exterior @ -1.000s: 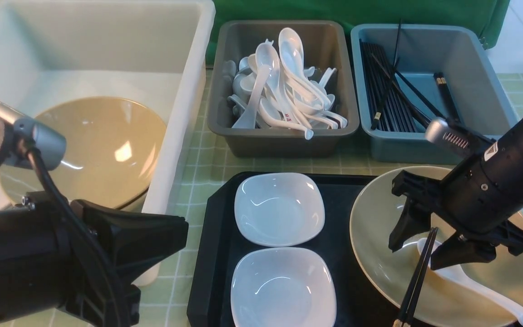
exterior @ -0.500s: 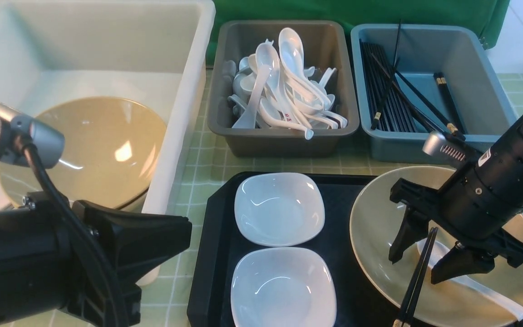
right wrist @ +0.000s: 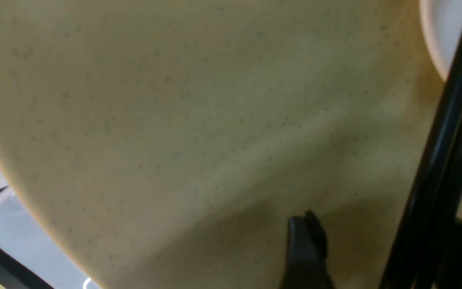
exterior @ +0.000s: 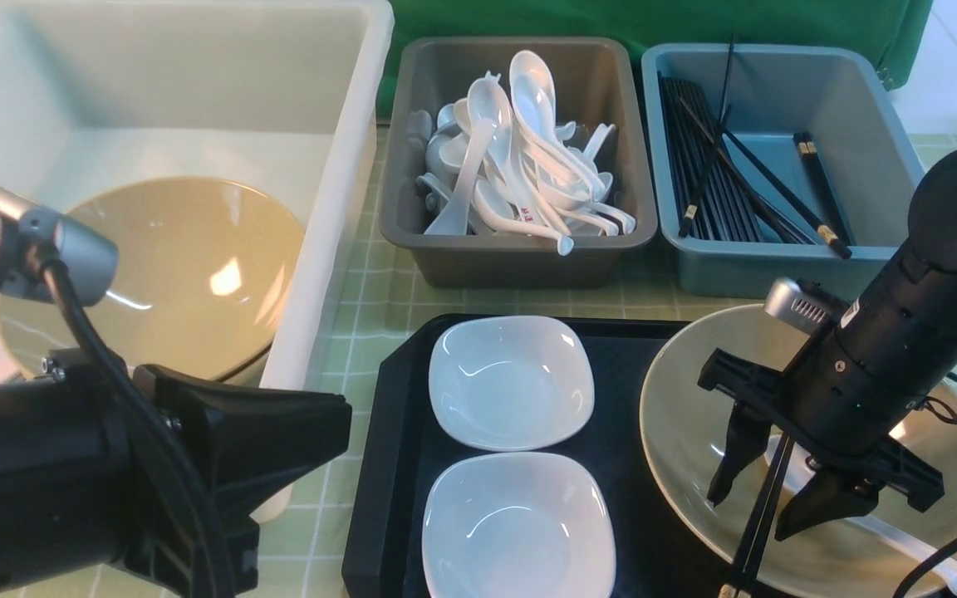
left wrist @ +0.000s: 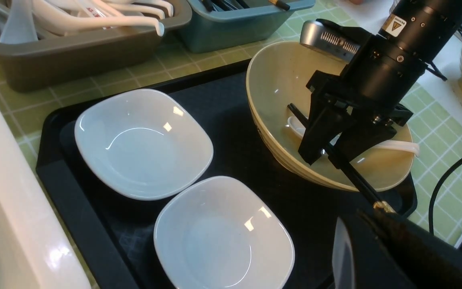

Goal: On green table put chopsticks spoon bowls plates into blue grey white boxes.
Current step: 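Move the grippers toward the tableware on the black tray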

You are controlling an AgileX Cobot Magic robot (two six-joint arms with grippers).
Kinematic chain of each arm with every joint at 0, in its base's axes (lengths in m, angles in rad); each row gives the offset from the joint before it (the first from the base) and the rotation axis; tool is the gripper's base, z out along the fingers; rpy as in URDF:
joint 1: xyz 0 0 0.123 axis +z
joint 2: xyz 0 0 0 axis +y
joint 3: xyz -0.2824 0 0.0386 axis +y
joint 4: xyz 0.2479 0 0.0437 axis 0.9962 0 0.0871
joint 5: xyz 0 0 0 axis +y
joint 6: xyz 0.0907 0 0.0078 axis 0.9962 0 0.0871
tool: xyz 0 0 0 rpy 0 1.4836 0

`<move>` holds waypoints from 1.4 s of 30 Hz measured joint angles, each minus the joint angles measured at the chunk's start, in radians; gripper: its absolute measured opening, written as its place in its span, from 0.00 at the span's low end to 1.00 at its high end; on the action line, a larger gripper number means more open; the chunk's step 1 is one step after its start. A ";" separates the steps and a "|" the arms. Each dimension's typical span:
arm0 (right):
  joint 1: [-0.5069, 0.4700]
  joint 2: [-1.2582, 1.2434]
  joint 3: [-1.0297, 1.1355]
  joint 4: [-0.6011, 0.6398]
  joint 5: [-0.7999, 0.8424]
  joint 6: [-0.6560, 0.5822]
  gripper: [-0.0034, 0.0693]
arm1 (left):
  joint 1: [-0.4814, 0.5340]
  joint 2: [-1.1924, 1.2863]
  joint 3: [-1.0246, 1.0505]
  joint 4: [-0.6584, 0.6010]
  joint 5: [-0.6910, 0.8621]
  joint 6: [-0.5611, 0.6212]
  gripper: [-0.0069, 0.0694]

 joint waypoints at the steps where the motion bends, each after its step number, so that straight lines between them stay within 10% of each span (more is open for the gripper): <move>1: 0.000 0.000 0.000 0.000 0.000 -0.008 0.54 | 0.000 0.000 0.000 0.000 0.000 0.000 0.09; 7: 0.000 0.000 -0.001 0.001 0.014 -0.067 0.20 | 0.000 0.000 0.000 0.000 0.000 0.000 0.09; 42: -0.052 -0.071 -0.361 -0.076 0.063 -0.319 0.20 | 0.000 0.051 -0.062 0.008 0.007 0.042 0.09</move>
